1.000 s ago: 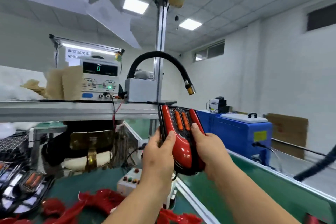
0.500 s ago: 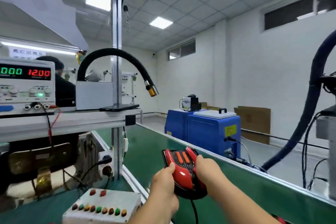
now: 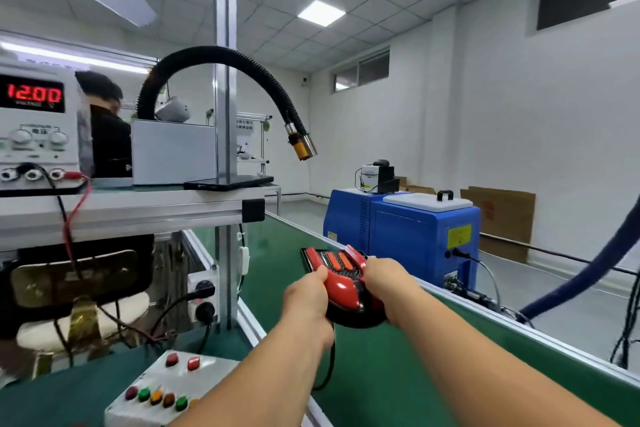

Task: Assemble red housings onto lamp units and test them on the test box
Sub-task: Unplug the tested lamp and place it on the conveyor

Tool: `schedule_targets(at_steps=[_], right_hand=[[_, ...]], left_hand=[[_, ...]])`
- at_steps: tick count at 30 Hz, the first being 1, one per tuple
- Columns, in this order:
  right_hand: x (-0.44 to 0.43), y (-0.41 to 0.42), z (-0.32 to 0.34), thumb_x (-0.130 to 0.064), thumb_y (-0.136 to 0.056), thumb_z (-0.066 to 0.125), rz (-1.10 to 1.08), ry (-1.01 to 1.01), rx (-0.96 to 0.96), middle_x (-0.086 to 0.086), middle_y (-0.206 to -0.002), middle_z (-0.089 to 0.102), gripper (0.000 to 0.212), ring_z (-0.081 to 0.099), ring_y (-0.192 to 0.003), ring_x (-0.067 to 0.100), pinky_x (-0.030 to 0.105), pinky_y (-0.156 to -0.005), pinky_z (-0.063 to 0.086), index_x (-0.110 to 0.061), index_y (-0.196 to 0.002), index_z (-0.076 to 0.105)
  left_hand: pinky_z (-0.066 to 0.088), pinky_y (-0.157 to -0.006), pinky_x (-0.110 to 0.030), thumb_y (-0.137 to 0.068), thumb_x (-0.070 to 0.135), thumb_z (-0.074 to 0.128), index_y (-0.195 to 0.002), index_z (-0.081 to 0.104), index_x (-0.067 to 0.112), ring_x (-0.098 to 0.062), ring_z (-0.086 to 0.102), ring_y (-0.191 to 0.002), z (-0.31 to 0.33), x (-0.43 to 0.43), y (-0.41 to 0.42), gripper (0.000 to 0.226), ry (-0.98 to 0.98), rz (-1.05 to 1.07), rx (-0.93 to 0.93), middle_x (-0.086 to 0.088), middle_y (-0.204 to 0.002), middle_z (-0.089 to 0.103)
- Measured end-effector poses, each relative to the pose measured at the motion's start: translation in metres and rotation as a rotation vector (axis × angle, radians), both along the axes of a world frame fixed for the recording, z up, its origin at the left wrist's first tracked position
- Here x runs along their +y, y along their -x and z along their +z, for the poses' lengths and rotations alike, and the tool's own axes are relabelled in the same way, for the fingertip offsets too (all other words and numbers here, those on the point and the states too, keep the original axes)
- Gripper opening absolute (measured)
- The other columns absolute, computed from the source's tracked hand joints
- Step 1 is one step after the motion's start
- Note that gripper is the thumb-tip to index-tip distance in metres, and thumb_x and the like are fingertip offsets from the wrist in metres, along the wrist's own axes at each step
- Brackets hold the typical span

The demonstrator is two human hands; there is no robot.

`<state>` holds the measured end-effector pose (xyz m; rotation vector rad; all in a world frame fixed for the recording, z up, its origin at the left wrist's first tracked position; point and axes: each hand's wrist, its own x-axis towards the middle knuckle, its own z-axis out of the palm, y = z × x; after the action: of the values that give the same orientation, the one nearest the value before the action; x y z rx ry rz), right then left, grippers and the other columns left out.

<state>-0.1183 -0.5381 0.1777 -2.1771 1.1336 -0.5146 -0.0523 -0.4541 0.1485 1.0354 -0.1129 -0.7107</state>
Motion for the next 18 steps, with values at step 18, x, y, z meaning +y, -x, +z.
schedule_targets(at_steps=[18], right_hand=[[-0.008, -0.014, -0.020, -0.019, -0.094, 0.047, -0.003, -0.255, -0.286, 0.022, -0.106, 0.065, 0.036, 0.047, -0.058, 0.013, 0.026, -0.053, 0.042, 0.003, -0.119, 0.062]], left_hand=[[0.046, -0.054, -0.027, -0.096, 0.017, 0.060, -0.106, 0.067, 0.008, -0.025, 0.066, -0.074, -0.025, -0.006, -0.001, 0.015, 0.078, 0.141, -0.049, -0.011, -0.090, 0.071]])
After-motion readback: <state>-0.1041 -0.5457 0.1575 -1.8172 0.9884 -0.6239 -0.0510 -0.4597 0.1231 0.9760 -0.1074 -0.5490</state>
